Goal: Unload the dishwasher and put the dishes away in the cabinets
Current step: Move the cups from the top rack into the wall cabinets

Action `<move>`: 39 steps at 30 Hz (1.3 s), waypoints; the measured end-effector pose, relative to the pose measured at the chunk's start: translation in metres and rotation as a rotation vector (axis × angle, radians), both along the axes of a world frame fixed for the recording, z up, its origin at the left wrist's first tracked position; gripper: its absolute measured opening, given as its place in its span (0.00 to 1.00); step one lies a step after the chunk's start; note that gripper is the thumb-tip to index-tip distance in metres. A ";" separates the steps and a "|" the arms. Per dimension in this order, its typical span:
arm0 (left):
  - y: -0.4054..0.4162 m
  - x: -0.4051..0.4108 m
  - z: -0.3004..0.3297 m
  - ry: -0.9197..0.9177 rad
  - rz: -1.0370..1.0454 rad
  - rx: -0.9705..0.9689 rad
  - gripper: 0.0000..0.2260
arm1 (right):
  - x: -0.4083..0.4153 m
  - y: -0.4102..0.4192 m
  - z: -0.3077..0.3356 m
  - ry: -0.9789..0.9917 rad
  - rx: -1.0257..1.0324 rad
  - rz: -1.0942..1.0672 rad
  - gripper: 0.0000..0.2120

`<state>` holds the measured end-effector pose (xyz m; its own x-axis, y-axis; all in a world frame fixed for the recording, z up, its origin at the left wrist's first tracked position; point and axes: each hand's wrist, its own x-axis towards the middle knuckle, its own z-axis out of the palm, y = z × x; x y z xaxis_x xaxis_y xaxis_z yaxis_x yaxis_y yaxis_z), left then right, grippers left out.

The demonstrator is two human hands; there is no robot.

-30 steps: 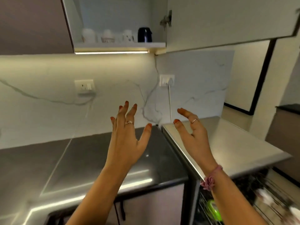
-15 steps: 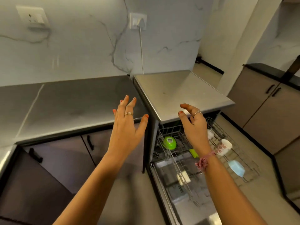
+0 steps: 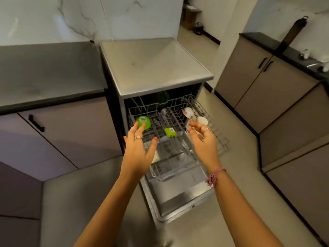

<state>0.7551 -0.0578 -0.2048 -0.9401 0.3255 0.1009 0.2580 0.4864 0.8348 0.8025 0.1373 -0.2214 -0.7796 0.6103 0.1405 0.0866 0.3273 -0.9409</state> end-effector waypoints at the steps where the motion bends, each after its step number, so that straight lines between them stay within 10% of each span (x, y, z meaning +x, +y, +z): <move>1: 0.007 0.007 -0.006 -0.019 0.001 -0.002 0.27 | 0.006 0.007 -0.007 -0.025 -0.016 0.000 0.09; 25: 0.081 -0.033 -0.099 -0.347 -0.048 -0.186 0.26 | -0.022 0.102 -0.096 -0.373 -0.290 -0.264 0.12; 39: 0.171 -0.083 -0.147 -0.580 0.259 -0.146 0.25 | -0.139 0.231 -0.183 -0.657 -0.385 -0.192 0.27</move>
